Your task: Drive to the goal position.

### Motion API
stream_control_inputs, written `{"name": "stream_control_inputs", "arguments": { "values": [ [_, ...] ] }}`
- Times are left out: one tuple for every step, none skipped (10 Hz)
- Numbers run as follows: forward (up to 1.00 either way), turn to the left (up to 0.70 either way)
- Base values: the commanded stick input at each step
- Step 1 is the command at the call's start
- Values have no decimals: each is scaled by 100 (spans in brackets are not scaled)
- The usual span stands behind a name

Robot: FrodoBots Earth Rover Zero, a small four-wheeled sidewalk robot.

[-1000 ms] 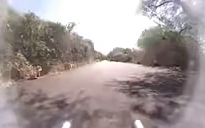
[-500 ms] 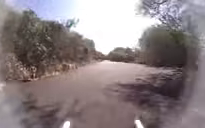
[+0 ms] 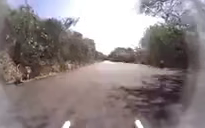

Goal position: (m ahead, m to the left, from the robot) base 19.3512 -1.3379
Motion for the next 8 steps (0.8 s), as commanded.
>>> {"name": "stream_control_inputs", "arguments": {
  "values": [
    [85, 0],
    [85, 0],
    [85, 0],
    [85, 0],
    [85, 0],
    [85, 0],
    [85, 0],
    [85, 0]
  ]
}}
